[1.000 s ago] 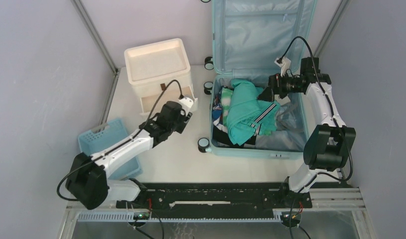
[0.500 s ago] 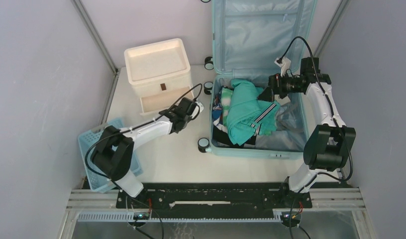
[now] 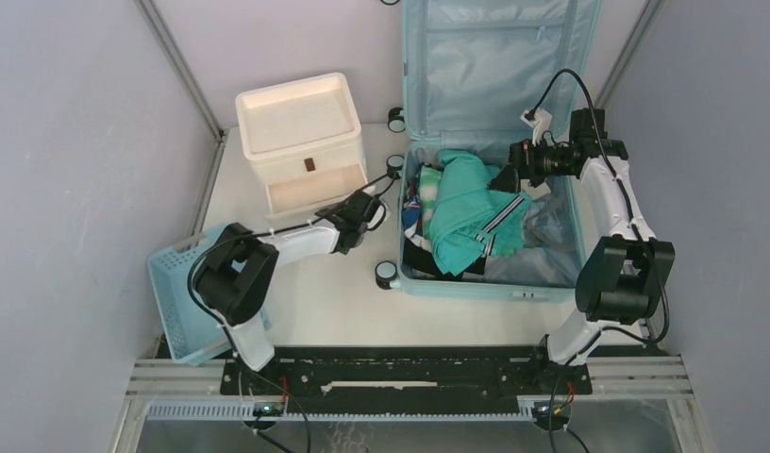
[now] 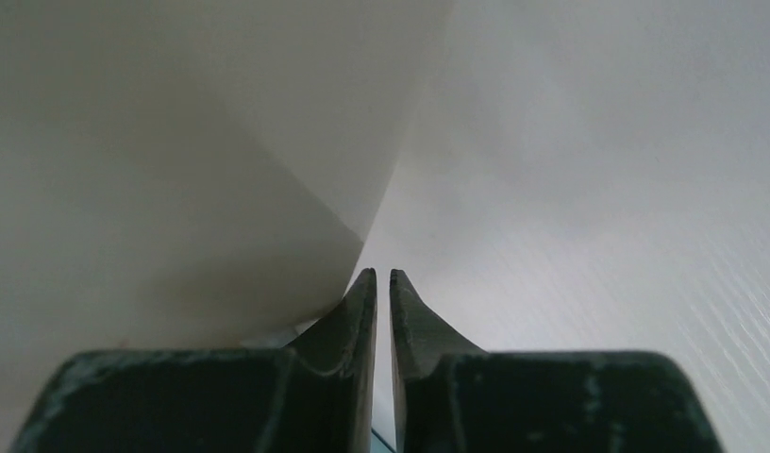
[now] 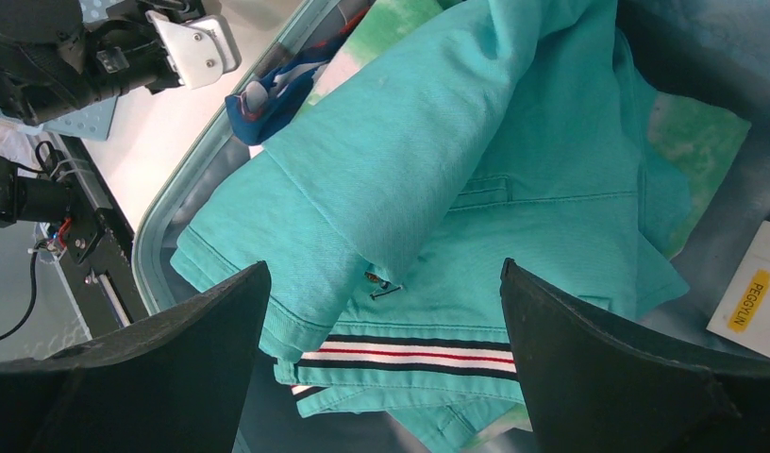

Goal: Open, take out, and arrange the luggage

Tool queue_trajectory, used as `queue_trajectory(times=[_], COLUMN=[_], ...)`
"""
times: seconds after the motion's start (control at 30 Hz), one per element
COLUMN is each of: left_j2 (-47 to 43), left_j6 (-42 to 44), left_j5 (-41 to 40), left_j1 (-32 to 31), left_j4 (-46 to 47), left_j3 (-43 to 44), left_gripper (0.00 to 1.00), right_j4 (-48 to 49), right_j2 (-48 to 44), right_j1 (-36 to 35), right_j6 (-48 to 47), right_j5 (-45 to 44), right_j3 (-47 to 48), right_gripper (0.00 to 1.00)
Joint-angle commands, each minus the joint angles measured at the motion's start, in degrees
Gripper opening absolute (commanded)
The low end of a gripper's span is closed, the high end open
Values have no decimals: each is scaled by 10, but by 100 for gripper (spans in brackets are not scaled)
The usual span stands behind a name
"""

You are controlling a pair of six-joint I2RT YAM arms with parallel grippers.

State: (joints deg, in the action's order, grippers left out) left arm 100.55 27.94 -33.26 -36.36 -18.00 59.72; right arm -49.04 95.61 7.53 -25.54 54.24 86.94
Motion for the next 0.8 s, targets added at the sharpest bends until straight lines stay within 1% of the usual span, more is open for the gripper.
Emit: queue_trajectory(times=[0.0, 0.1, 0.23, 0.33, 0.5, 0.6, 0.67, 0.77], left_j2=[14, 20, 20, 19, 19, 17, 12, 3], left_j6=[37, 48, 62, 70, 72, 72, 69, 65], left_j5=[-39, -57, -76, -74, -60, -44, -23, 1], left_j1=[1, 1, 4, 10, 26, 36, 42, 54], left_j4=[72, 100, 133, 139, 139, 131, 125, 119], left_j3=[17, 6, -4, 0, 12, 20, 21, 22], left_gripper=[14, 15, 23, 28, 34, 33, 31, 20], right_j4=[15, 14, 13, 12, 12, 12, 12, 11], right_j2=[0, 1, 0, 0, 0, -1, -1, -1], right_j1=[5, 7, 8, 8, 8, 9, 10, 12], right_j6=[-8, -9, -10, -10, -10, -11, -11, -11], right_j5=[4, 4, 3, 2, 2, 2, 2, 2], right_j3=[4, 3, 2, 3, 4, 3, 3, 3], right_gripper=[100, 100, 100, 100, 100, 100, 100, 100])
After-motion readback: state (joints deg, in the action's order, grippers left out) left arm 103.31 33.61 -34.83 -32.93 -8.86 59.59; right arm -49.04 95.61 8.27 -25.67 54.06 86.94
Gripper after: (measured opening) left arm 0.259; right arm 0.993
